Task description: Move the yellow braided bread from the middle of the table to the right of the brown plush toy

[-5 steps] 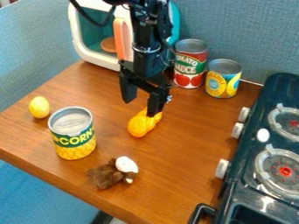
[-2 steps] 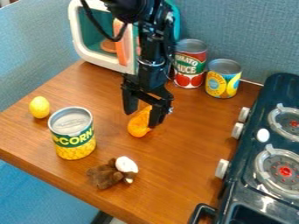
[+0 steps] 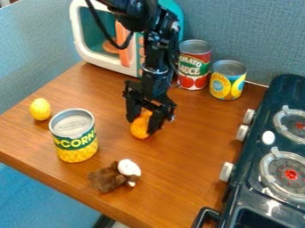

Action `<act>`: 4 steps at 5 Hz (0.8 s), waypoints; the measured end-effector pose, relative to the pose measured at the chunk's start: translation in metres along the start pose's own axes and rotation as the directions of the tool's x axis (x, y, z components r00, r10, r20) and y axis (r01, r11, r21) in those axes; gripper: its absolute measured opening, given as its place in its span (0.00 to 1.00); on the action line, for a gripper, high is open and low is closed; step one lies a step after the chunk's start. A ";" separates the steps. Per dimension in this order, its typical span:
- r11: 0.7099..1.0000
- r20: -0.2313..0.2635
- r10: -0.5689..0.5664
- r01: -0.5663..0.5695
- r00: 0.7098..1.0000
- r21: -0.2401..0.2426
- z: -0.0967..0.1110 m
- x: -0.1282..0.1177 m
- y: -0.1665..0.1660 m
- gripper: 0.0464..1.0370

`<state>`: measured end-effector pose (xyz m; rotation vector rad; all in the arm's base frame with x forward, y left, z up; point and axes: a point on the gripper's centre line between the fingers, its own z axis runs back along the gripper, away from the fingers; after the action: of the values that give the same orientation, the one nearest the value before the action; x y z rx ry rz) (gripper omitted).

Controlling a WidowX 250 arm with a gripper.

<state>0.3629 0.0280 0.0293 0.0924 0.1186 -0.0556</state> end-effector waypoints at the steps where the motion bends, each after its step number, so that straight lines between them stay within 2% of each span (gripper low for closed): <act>1: 1.000 -0.002 0.026 -0.026 1.000 0.004 0.000 0.000 0.001 0.69; 2: 0.999 0.003 0.034 -0.034 0.999 0.007 0.001 0.000 0.001 0.69; 3: 0.999 0.125 0.036 -0.041 0.992 0.036 0.048 -0.002 0.008 0.69; 4: 0.999 0.179 -0.014 0.005 0.984 0.051 0.069 -0.009 -0.009 0.69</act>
<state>0.3614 0.0131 0.0982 0.1366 -0.0628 -0.0762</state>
